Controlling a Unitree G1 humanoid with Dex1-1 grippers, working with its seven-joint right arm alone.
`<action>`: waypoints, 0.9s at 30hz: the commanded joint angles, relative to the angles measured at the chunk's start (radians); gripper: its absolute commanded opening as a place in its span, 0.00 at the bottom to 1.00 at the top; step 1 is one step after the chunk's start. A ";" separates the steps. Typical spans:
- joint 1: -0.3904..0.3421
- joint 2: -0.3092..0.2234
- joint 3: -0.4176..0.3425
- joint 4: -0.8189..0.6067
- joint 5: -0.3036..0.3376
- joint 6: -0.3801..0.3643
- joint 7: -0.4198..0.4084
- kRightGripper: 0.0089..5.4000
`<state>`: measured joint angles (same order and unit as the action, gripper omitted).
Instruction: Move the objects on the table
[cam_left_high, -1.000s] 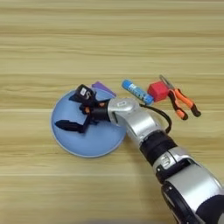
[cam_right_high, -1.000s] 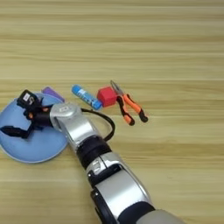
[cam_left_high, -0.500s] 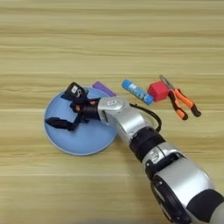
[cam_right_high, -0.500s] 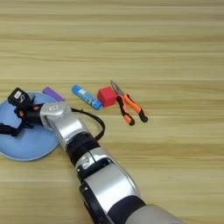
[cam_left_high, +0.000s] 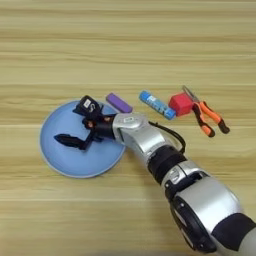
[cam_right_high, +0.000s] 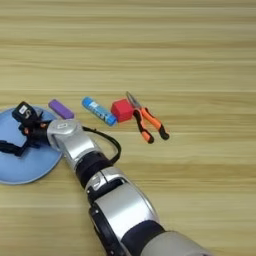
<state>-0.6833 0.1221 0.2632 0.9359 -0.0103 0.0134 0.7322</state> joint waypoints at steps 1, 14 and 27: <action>-0.117 0.069 -0.025 -0.042 0.026 -0.037 -0.002 1.00; -0.109 0.076 -0.051 -0.091 0.063 -0.045 0.014 1.00; -0.002 0.048 -0.008 -0.472 0.134 0.113 0.051 1.00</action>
<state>-0.6607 0.1236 0.2525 0.5782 0.0962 0.1082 0.7961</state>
